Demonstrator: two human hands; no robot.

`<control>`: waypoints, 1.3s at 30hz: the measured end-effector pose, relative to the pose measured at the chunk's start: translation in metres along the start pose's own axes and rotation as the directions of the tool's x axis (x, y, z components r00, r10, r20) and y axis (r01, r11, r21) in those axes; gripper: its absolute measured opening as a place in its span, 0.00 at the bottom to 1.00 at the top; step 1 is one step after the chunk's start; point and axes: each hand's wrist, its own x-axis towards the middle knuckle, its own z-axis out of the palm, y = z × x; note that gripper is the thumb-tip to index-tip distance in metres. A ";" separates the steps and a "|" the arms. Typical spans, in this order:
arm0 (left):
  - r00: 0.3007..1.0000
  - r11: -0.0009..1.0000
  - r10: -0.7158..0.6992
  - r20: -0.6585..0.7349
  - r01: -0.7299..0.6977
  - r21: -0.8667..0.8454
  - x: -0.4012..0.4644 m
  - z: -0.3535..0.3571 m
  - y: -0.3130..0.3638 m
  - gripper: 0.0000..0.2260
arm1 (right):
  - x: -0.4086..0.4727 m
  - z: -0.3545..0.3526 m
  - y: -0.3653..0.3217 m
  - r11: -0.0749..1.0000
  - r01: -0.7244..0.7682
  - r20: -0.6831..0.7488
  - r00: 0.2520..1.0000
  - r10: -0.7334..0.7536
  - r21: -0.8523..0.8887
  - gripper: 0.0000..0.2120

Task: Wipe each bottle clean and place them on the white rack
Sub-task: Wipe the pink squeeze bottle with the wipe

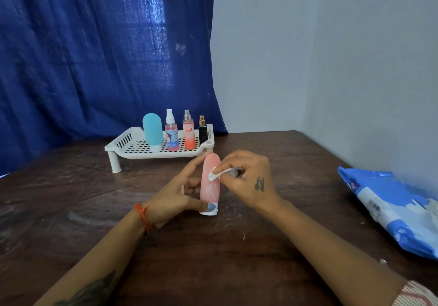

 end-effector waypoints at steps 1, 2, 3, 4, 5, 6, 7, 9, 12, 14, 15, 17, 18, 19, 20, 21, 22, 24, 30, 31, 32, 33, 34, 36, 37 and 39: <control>1.000 1.000 -0.001 -0.006 0.001 0.003 0.000 0.000 0.000 0.44 | 0.001 0.000 0.001 0.999 -0.028 -0.043 0.999 0.027 -0.024 0.07; 1.000 1.000 -0.002 -0.009 0.002 0.006 0.000 0.000 0.000 0.44 | 0.001 0.001 0.002 0.997 -0.055 -0.080 0.996 0.051 -0.051 0.07; 1.000 1.000 -0.003 -0.010 0.003 0.010 -0.001 0.001 0.000 0.44 | 0.001 0.001 0.002 0.995 -0.076 -0.100 0.993 0.069 -0.071 0.09; 1.000 1.000 -0.005 -0.011 0.006 0.014 -0.001 0.001 0.000 0.43 | 0.001 0.002 0.002 0.993 -0.083 -0.101 0.992 0.074 -0.085 0.10; 1.000 1.000 -0.006 -0.011 0.006 0.016 -0.001 0.001 0.000 0.43 | 0.001 0.004 0.001 0.993 -0.075 -0.086 0.994 0.067 -0.096 0.11; 1.000 1.000 -0.006 -0.013 0.006 0.015 -0.001 0.001 0.000 0.43 | 0.000 0.005 -0.001 0.993 -0.060 -0.062 0.997 0.054 -0.104 0.12; 1.000 1.000 -0.004 -0.018 0.004 0.015 -0.001 0.001 0.000 0.43 | -0.001 0.007 -0.003 0.993 -0.036 -0.037 0.999 0.032 -0.108 0.13; 1.000 1.000 0.008 -0.024 -0.008 0.007 -0.001 0.001 0.000 0.44 | -0.001 0.007 -0.004 0.993 0.042 0.002 0.999 -0.042 -0.108 0.13; 0.999 0.999 0.038 -0.008 -0.038 -0.026 -0.001 0.003 0.001 0.45 | -0.002 0.004 -0.005 0.979 0.162 0.093 0.984 -0.151 -0.127 0.12; 0.999 0.998 0.046 -0.004 -0.046 -0.049 -0.002 0.003 0.001 0.45 | -0.003 0.003 -0.006 0.969 0.210 0.145 0.971 -0.191 -0.132 0.11; 0.999 0.998 0.042 -0.004 -0.042 -0.057 -0.001 0.003 0.001 0.45 | -0.003 0.002 -0.007 0.969 0.217 0.163 0.967 -0.196 -0.122 0.11; 1.000 0.998 0.031 0.004 -0.031 -0.060 -0.002 0.002 0.002 0.43 | -0.004 0.001 -0.008 0.976 0.201 0.191 0.965 -0.181 -0.089 0.09; 1.000 0.998 0.026 0.007 -0.025 -0.060 -0.002 0.002 0.001 0.43 | -0.004 0.000 -0.007 0.981 0.179 0.197 0.967 -0.163 -0.071 0.09; 1.000 0.998 0.021 0.009 -0.021 -0.062 -0.001 0.001 0.001 0.43 | -0.004 -0.001 -0.006 0.987 0.150 0.195 0.971 -0.136 -0.058 0.08; 1.000 0.998 0.014 0.008 -0.014 -0.067 -0.001 0.001 0.000 0.43 | -0.004 -0.001 -0.004 0.992 0.117 0.186 0.977 -0.105 -0.054 0.08; 1.000 0.997 0.005 0.005 -0.004 -0.074 -0.001 0.000 -0.001 0.43 | -0.004 -0.001 -0.002 0.994 0.089 0.171 0.982 -0.077 -0.060 0.09; 1.000 0.997 -0.008 0.000 0.008 -0.082 -0.001 -0.001 -0.002 0.44 | -0.004 -0.001 0.000 0.995 0.070 0.152 0.987 -0.058 -0.073 0.09; 1.000 0.995 -0.029 -0.011 0.027 -0.094 -0.001 -0.002 -0.004 0.45 | -0.004 -0.001 0.004 0.993 0.057 0.109 0.993 -0.045 -0.106 0.10; 0.999 0.992 -0.036 -0.021 0.033 -0.124 0.000 -0.002 -0.005 0.44 | -0.002 0.001 0.007 0.993 -0.055 -0.003 0.999 0.055 -0.102 0.10; 0.999 0.991 -0.034 -0.024 0.031 -0.130 -0.001 -0.002 -0.005 0.44 | -0.002 0.002 0.006 0.995 -0.053 0.025 0.998 0.056 -0.088 0.09; 0.999 0.991 -0.032 -0.029 0.027 -0.134 0.000 -0.002 -0.005 0.44 | -0.002 0.002 0.005 0.996 -0.045 0.057 0.997 0.049 -0.076 0.09; 0.999 0.990 -0.029 -0.036 0.024 -0.139 0.000 -0.002 -0.004 0.44 | -0.002 0.002 0.004 0.997 -0.035 0.081 0.996 0.040 -0.062 0.08; 0.999 0.989 -0.030 -0.042 0.024 -0.145 0.000 -0.002 -0.004 0.44 | -0.002 0.001 0.004 0.999 -0.029 0.096 0.995 0.033 -0.044 0.07; 0.998 0.988 -0.039 -0.043 0.032 -0.151 0.001 -0.002 -0.004 0.44 | -0.002 -0.001 0.004 0.999 -0.036 0.128 0.991 0.039 -0.025 0.06; 0.998 0.988 -0.043 -0.041 0.036 -0.149 0.000 -0.003 -0.003 0.45 | -0.002 -0.002 0.004 0.998 -0.045 0.154 0.987 0.050 -0.034 0.05; 0.998 0.989 -0.045 -0.043 0.038 -0.145 0.000 -0.003 -0.003 0.45 | -0.002 -0.003 0.003 0.995 -0.073 0.210 0.974 0.084 -0.064 0.05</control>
